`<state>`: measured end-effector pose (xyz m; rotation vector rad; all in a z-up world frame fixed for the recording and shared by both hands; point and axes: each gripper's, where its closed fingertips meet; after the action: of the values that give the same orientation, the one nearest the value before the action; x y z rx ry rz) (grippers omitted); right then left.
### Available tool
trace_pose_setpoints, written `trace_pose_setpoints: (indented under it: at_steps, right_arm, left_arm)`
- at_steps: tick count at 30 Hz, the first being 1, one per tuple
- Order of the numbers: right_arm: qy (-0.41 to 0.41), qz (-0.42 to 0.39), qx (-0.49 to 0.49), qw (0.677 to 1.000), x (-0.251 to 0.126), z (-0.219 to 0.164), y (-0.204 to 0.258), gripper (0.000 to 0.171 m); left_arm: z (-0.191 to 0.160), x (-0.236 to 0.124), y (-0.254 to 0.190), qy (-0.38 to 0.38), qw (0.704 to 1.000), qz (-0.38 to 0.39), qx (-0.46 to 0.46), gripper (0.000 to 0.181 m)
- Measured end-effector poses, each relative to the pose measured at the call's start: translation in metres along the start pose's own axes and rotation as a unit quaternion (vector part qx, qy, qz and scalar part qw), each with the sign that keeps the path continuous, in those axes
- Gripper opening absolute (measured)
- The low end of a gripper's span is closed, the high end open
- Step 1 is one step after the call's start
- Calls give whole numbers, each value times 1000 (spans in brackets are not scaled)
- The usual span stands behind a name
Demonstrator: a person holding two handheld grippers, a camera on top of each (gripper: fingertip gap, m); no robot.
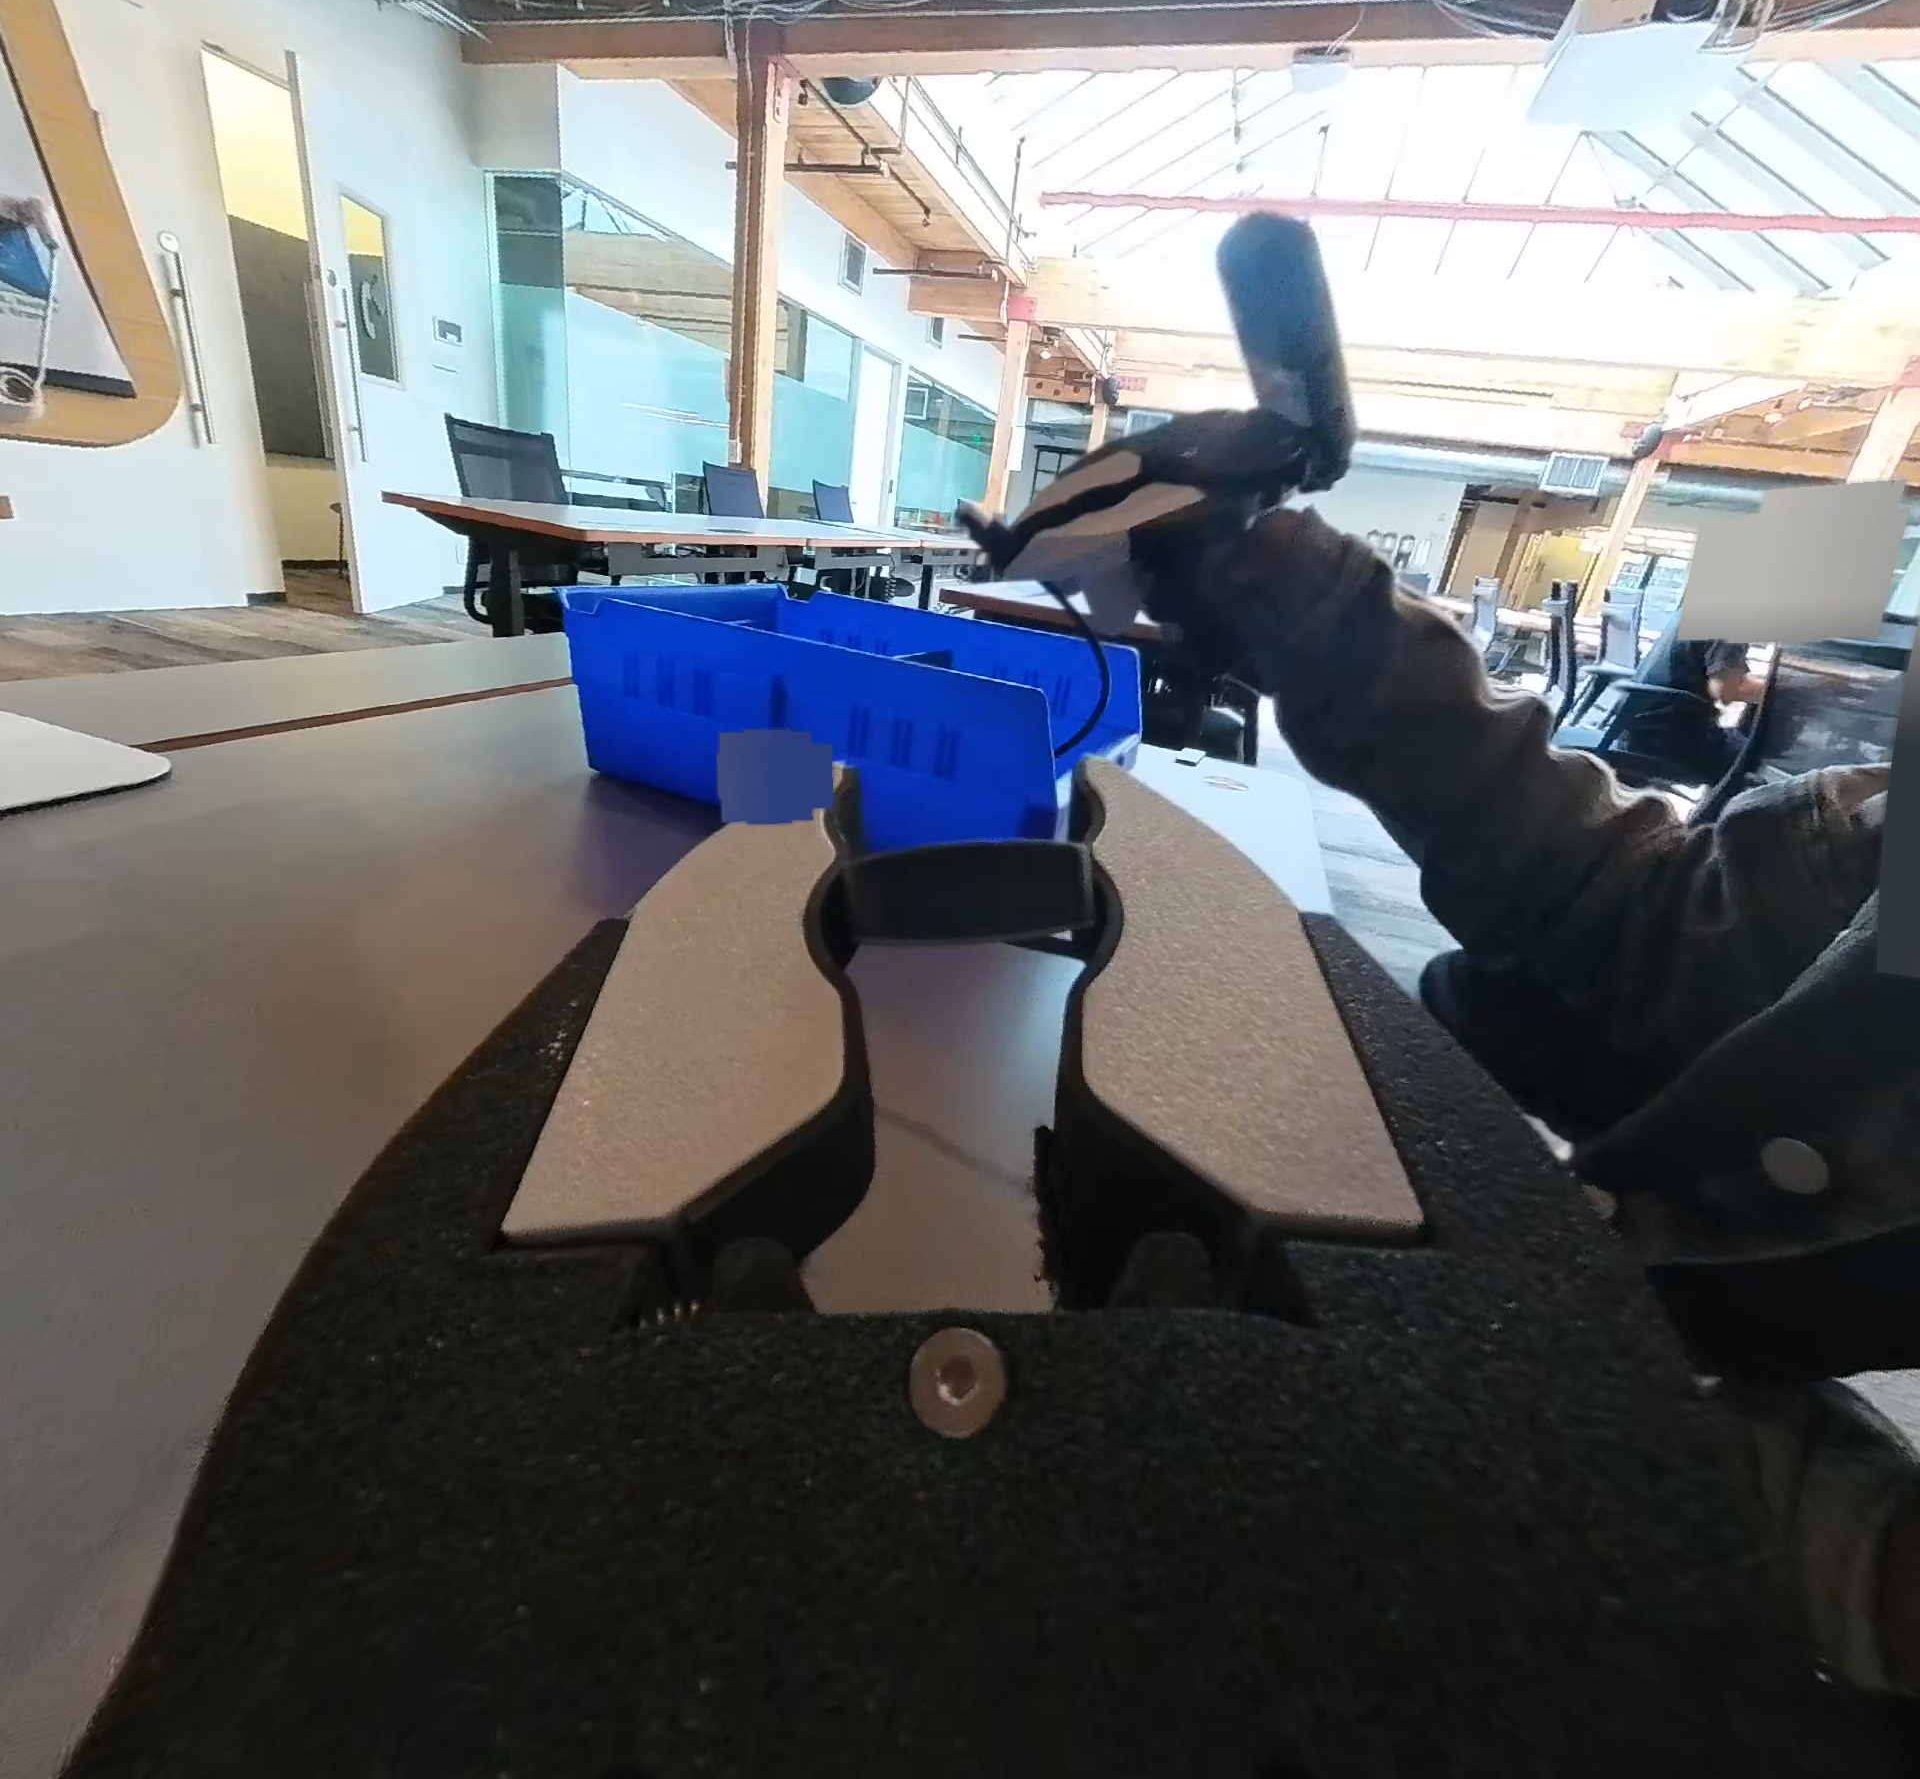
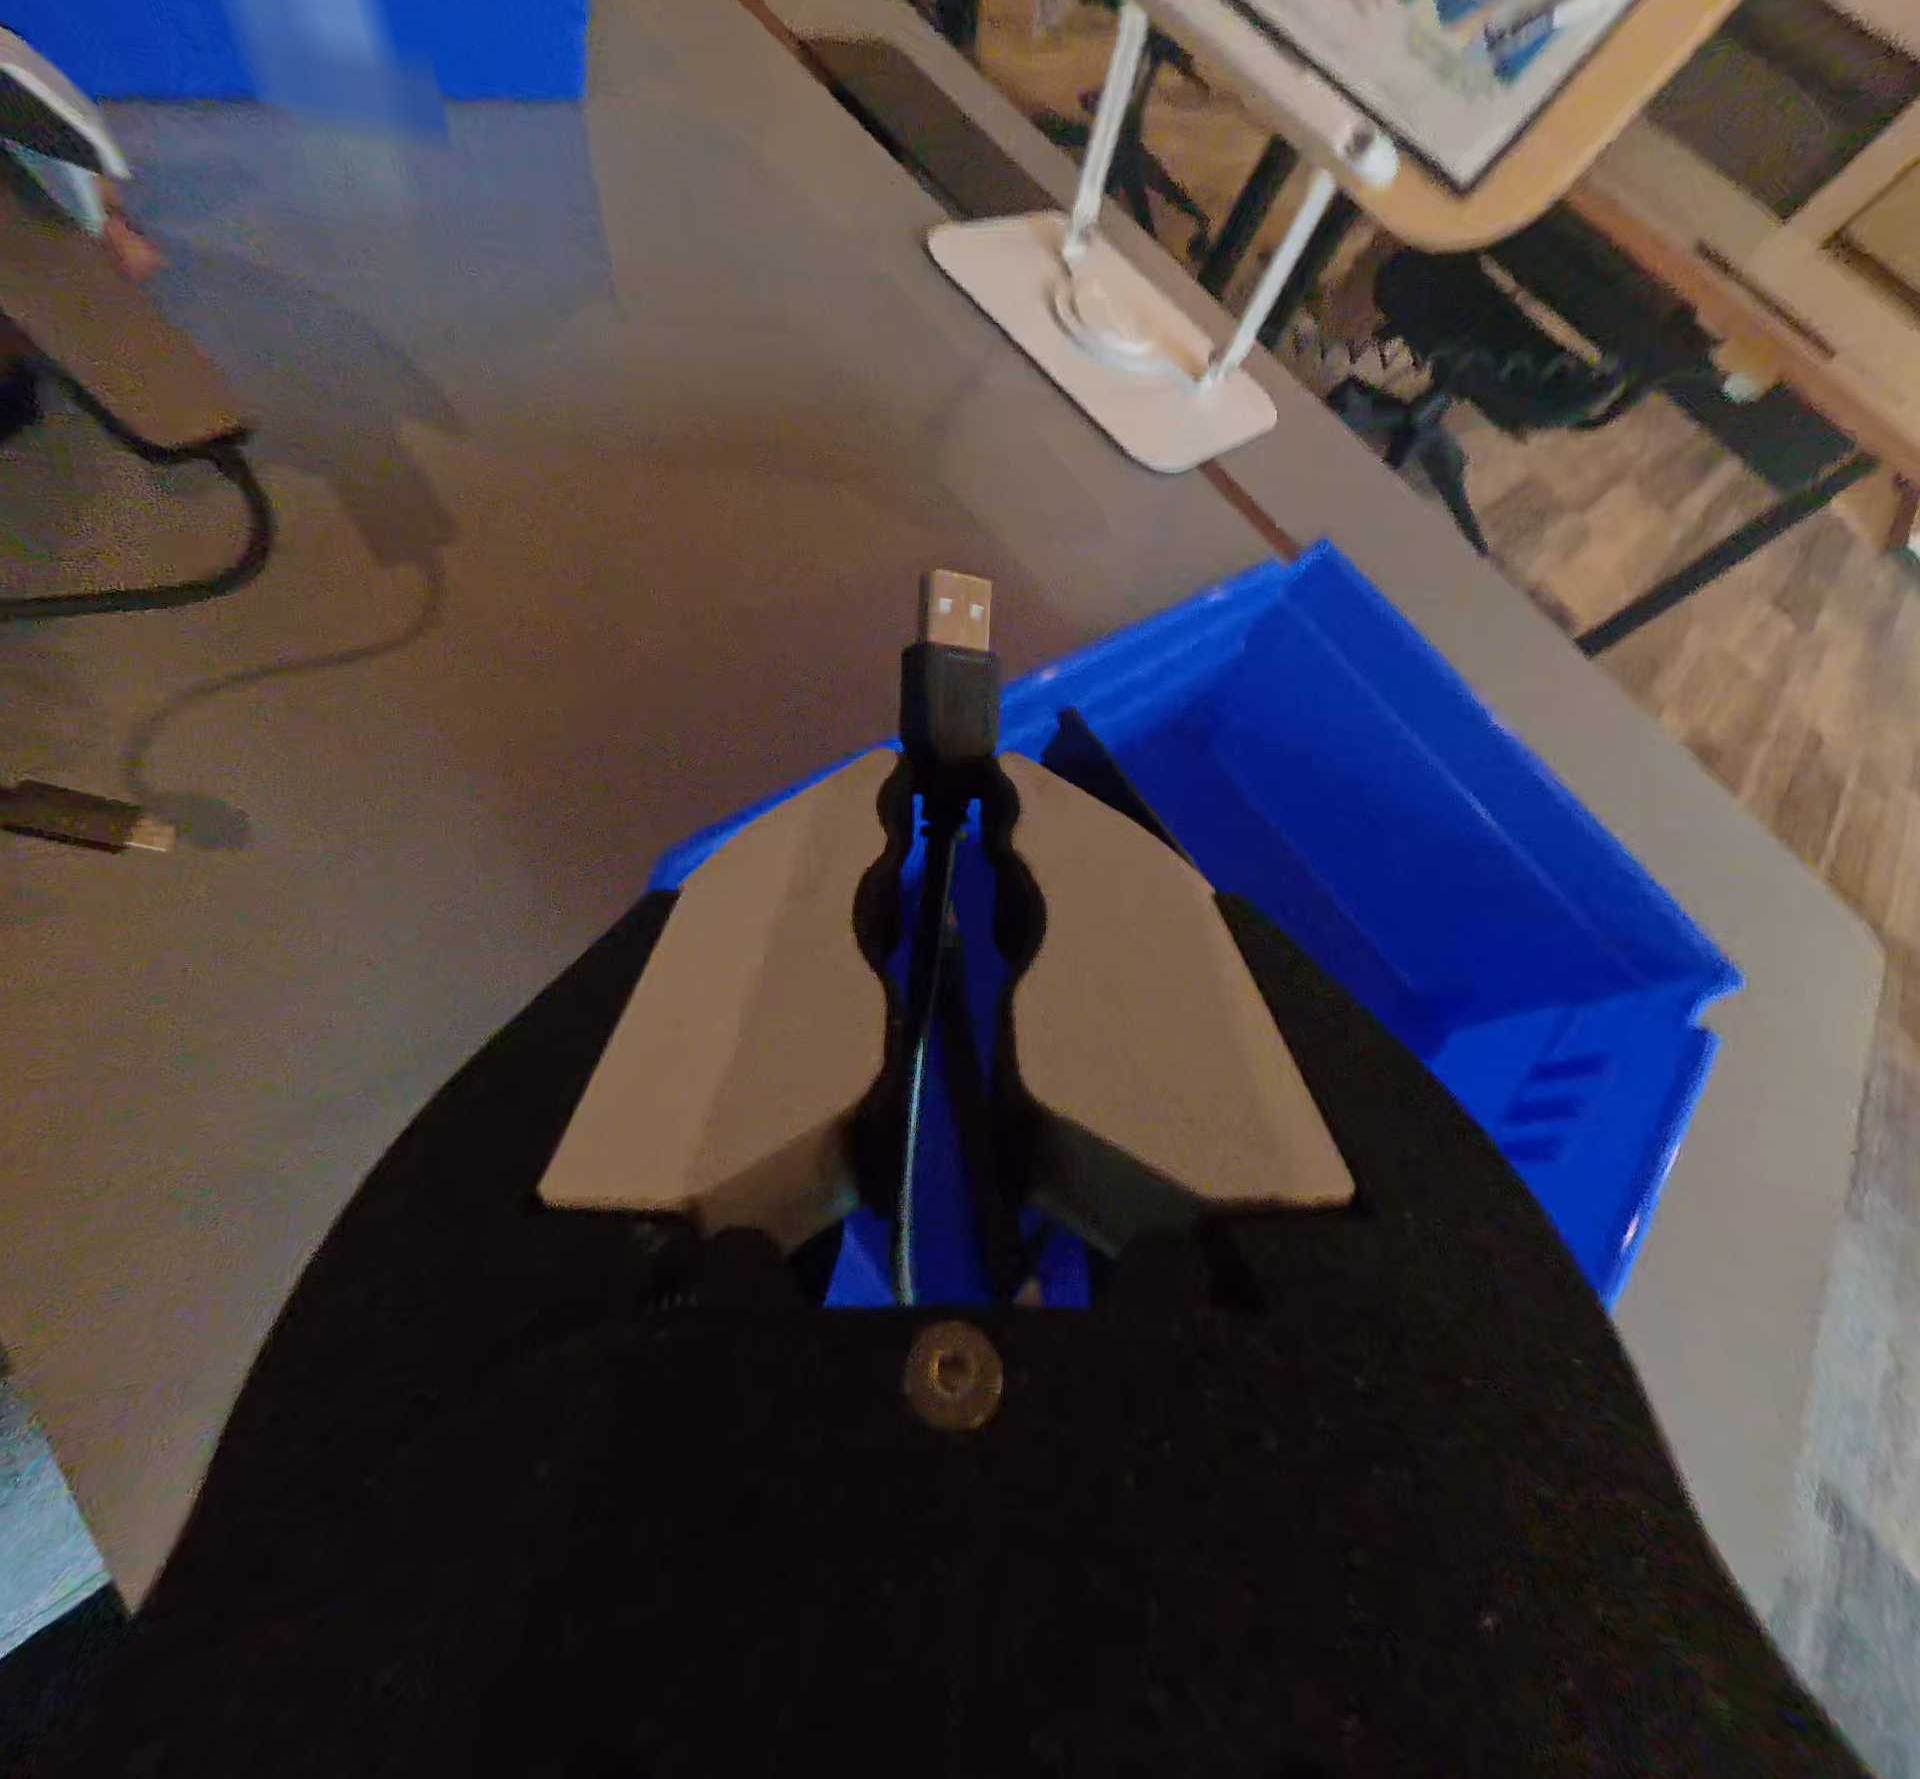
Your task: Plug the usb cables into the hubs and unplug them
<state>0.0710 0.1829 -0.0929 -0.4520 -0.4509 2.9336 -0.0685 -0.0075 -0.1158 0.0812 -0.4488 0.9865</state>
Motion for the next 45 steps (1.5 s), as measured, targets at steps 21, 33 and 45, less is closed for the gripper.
trace_pose_setpoints:
  at_steps: [21,33,45]
  right_arm:
    - [-70,140,-50,986,32,77,131,12]
    - [38,192,0,981,92,29,193,11]
    - [-18,187,101,977,106,39,200,11]
  left_arm:
    - [21,-10,22,-46,995,70,55,38]
    - [22,-13,33,-34,978,138,153,38]
    - [29,-4,10,-50,955,120,267,38]
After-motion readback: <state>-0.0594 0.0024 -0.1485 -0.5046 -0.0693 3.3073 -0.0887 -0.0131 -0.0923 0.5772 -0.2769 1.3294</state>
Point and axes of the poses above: each gripper's, where its closed fingertips meet, x out along the fingers, z out of its top, y = z × x across the jaws, and after that the axes turned 11 degrees about -y, right-handed
